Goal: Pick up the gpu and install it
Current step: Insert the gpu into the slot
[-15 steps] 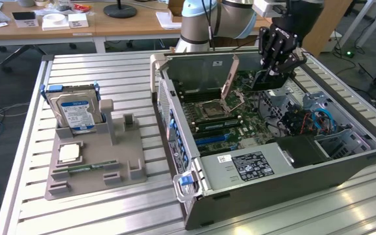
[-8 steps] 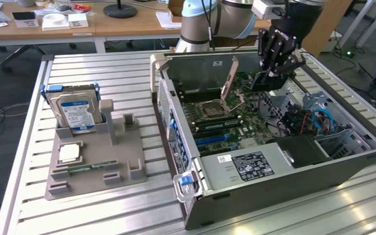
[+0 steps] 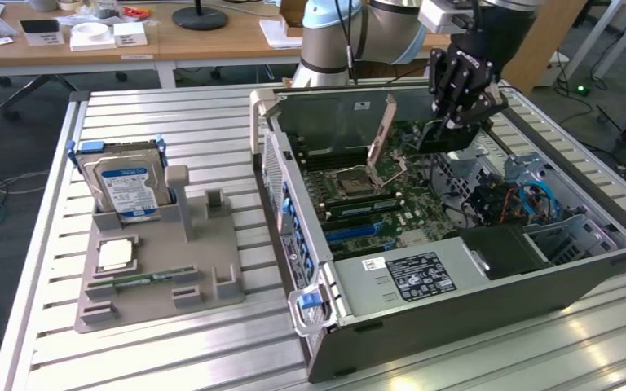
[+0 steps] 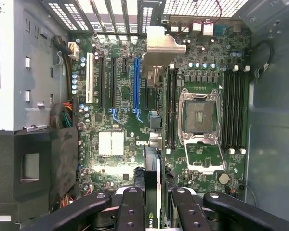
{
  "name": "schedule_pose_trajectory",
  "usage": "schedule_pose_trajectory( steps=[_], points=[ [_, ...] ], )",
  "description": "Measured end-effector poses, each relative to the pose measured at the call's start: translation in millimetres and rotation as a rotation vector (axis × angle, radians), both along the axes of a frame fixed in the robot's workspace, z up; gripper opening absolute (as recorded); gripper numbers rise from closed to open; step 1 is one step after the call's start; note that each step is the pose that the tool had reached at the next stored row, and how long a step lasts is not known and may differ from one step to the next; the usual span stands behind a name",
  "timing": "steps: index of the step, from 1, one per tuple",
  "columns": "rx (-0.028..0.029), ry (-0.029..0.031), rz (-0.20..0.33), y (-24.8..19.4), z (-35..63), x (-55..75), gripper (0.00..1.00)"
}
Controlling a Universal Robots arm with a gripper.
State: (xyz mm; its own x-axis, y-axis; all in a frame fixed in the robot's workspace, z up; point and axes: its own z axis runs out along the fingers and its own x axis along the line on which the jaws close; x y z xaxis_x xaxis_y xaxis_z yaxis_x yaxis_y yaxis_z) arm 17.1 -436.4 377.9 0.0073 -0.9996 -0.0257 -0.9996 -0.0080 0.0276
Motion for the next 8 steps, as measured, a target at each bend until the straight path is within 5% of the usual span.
schedule_pose_trajectory(
  steps=[8],
  points=[
    [-0.0002,0.0001,0.0,0.0,-3.4,0.0,0.26]
  ],
)
